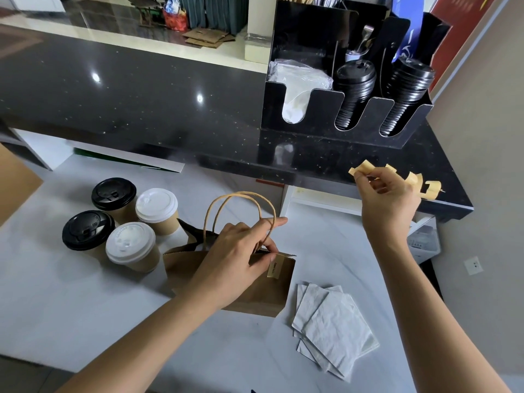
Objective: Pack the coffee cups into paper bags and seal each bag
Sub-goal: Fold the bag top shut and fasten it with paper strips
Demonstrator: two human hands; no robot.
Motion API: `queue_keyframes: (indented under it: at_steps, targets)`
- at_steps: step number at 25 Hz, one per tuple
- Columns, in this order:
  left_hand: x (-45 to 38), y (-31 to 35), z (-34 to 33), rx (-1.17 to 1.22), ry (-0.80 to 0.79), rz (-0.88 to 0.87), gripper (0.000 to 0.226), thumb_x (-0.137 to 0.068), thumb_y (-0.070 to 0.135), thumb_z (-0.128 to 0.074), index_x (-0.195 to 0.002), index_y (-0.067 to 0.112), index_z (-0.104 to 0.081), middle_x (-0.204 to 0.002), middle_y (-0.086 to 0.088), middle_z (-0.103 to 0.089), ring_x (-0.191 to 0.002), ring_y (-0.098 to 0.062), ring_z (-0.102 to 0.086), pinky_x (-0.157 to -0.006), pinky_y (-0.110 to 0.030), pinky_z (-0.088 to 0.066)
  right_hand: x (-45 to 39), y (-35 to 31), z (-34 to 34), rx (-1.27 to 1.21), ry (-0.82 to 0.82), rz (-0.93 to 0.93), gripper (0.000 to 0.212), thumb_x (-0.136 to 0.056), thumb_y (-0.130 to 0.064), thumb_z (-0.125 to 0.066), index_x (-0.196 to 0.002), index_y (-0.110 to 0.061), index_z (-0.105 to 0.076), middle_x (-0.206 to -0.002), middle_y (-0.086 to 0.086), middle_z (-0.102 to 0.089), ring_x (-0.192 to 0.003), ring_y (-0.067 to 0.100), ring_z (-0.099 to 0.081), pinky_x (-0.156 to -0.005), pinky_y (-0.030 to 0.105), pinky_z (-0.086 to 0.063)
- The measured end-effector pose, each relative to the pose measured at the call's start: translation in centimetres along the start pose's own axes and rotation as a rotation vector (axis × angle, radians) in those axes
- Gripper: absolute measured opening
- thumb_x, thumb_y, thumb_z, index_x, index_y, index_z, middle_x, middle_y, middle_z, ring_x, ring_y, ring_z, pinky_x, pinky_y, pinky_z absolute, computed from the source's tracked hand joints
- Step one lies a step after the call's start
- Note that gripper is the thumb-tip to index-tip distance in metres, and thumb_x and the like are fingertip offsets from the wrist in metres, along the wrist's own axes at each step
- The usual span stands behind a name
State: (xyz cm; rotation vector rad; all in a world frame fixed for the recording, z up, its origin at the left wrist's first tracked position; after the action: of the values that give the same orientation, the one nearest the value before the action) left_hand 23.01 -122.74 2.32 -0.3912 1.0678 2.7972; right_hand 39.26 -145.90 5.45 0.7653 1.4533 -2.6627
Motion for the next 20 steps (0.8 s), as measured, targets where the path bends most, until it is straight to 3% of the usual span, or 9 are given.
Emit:
queue_keyframes:
  at_steps: [3, 6, 10, 14, 17, 20]
  targets:
    - [0.0, -0.1, 0.1, -0.005, 0.003, -0.006, 0.060, -0.094, 0.022, -0.071, -0.146, 0.035, -0.046, -0.098, 0.022, -0.069, -0.099, -0.001, -0.051, -0.097, -0.014, -0.033, 2.4, -1.0, -1.1, -0.030, -0.090, 0.017, 0.013, -0.089, -0.035, -0.076, -0.078, -0.032, -0.068, -0.061, -0.013, -0.062, -0.057, 0.012, -0.053, -0.057, 0.030, -0.042]
    - [0.1, 0.0, 0.1, -0.009, 0.007, -0.023, 0.059, -0.093, 0.022, -0.072, -0.146, 0.032, -0.048, -0.102, 0.020, -0.069, -0.098, -0.001, -0.053, -0.098, -0.021, -0.038, 5.4, -1.7, -2.3, -0.051, -0.204, 0.015, 0.010, -0.090, -0.036, -0.076, -0.082, -0.034, -0.071, -0.061, -0.015, -0.060, -0.052, 0.008, -0.046, -0.048, 0.025, -0.033]
    - [0.6, 0.1, 0.6, -0.014, 0.061, -0.037, 0.052, -0.094, 0.022, -0.071, -0.143, 0.029, -0.053, -0.116, 0.013, -0.066, -0.101, 0.004, -0.043, -0.096, -0.026, -0.044, 7.7, -2.1, -3.0, -0.063, -0.301, -0.016, 0.006, -0.091, -0.031, -0.077, -0.086, -0.034, -0.075, -0.063, -0.010, -0.063, -0.056, 0.014, -0.051, -0.051, 0.034, -0.043]
    - [1.2, 0.5, 1.2, 0.009, 0.077, -0.051, 0.047, -0.099, 0.026, -0.060, -0.146, 0.027, -0.052, -0.126, 0.010, -0.056, -0.116, -0.006, -0.050, -0.102, -0.026, -0.044, 8.5, -2.7, -2.7, -0.063, -0.321, -0.023, 0.005, -0.091, -0.032, -0.077, -0.088, -0.035, -0.075, -0.066, -0.004, -0.066, -0.061, 0.023, -0.056, -0.056, 0.040, -0.049]
    - [2.0, 0.7, 1.4, 0.011, 0.074, -0.052, 0.052, -0.101, 0.023, -0.060, -0.151, 0.025, -0.048, -0.140, 0.004, -0.049, -0.134, -0.010, -0.046, -0.109, -0.026, -0.043, 9.0, -3.4, -2.5, -0.070, -0.327, -0.002, 0.008, -0.090, -0.034, -0.077, -0.085, -0.038, -0.073, -0.063, -0.003, -0.063, -0.057, 0.018, -0.052, -0.055, 0.036, -0.045]
    - [3.1, 1.0, 2.4, -0.003, 0.134, -0.052, 0.050, -0.100, 0.017, -0.061, -0.149, 0.020, -0.051, -0.147, 0.001, -0.048, -0.135, -0.013, -0.050, -0.108, -0.028, -0.047, 9.8, -4.3, -2.3, -0.090, -0.340, 0.027, 0.013, -0.089, -0.034, -0.078, -0.080, -0.040, -0.071, -0.059, -0.002, -0.056, -0.053, 0.010, -0.042, -0.053, 0.029, -0.037]
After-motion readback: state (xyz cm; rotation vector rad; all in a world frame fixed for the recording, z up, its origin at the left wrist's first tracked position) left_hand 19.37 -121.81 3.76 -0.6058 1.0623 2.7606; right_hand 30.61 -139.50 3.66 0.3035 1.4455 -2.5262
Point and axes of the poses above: each hand's wrist, its own x-axis away from the middle knuckle, its own z-axis out of the back of the hand, y = z × x, the point moved 6 cm from there along -x, towards the middle knuckle
